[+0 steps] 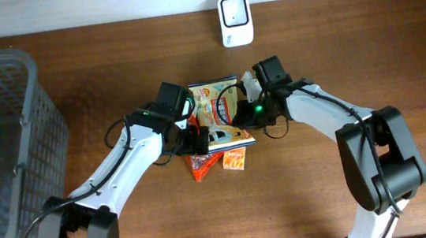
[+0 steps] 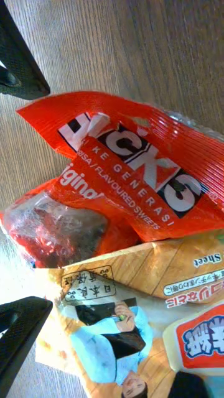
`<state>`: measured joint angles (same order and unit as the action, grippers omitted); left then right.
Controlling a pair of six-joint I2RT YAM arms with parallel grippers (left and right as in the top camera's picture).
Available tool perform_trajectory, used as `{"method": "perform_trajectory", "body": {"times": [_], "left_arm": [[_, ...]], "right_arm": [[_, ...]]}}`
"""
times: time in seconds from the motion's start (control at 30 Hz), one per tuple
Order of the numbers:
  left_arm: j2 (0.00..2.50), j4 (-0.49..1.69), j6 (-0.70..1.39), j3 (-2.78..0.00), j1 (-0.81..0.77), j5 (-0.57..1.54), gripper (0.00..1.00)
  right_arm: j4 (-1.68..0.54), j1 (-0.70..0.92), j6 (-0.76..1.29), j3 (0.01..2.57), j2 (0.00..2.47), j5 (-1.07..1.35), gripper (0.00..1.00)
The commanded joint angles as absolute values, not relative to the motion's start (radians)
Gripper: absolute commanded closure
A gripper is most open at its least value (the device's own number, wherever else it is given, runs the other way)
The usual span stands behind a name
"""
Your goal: Scan the item barcode
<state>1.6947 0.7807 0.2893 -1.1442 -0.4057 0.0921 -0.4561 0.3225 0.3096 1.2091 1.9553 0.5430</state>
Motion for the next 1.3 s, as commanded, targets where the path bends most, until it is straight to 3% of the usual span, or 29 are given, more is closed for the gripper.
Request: {"method": "perform_trajectory", "body": {"times": [0.0, 0.17, 0.27, 0.5, 0.6, 0.63, 0.7, 0.73, 0.8, 0.83, 0.93, 0.97, 1.07, 1.1, 1.27], "left_arm": [[1.696, 0.774, 0.299, -1.145, -0.405, 0.084, 0.01], [1.696, 0.717, 0.299, -1.145, -0.405, 0.08, 0.01], [1.696, 0.714, 0.373, -1.145, -0.405, -0.081, 0.01], [1.807, 0.686, 0.434, -1.145, -0.405, -0.105, 0.01], [1.822, 0.681, 0.434, -1.145, -0.405, -0.105, 0.01], [1.822, 0.682, 0.434, -1.145, -0.405, -0.105, 0.01], [1.822, 0.664, 0.433, -1.145, -0.405, -0.093, 0.01], [1.822, 0.654, 0.433, -1.145, -0.405, -0.109, 0.01], [1.832, 0.653, 0.473, -1.145, -0.401, -0.345, 0.12], [1.835, 0.675, 0.514, -1.145, -0.393, -0.413, 0.13], [1.796, 0.799, 0.515, -1.223, -0.355, -0.416, 0.35], [1.761, 0.854, 0.515, -1.279, -0.36, -0.396, 0.35], [1.669, 0.873, 0.492, -1.34, -0.366, -0.186, 0.26], [1.673, 0.881, 0.466, -1.332, -0.366, -0.187, 0.01], [1.673, 0.894, 0.466, -1.309, -0.366, -0.186, 0.01]], "right_arm": [[-0.614, 0.336, 0.269, 1.306, 1.825, 0.459, 0.96], [-0.861, 0.387, 0.244, 1.409, 1.56, 0.033, 0.96], [-0.968, 0.386, 0.3, 1.409, 1.511, -0.297, 0.96], [-0.963, 0.386, 0.331, 1.406, 1.658, -0.299, 0.96], [-0.838, 0.386, 0.358, 1.406, 1.777, -0.125, 0.96], [-0.843, 0.386, 0.358, 1.408, 1.779, -0.118, 0.93], [-0.933, 0.385, 0.397, 1.462, 1.762, -0.111, 0.63], [-0.99, 0.385, 0.402, 1.498, 1.76, -0.112, 0.44], [-1.147, 0.385, 0.402, 1.597, 1.758, -0.112, 0.01], [-1.198, 0.385, 0.402, 1.625, 1.758, -0.112, 0.01], [-1.308, 0.385, 0.402, 1.701, 1.758, -0.111, 0.01], [-1.338, 0.385, 0.402, 1.726, 1.758, -0.112, 0.01], [-1.299, 0.339, 0.402, 1.737, 1.759, -0.115, 0.01], [-1.283, 0.273, 0.401, 1.737, 1.763, -0.089, 0.01], [-1.182, 0.026, 0.231, 1.517, 1.797, 0.191, 0.01]]}}
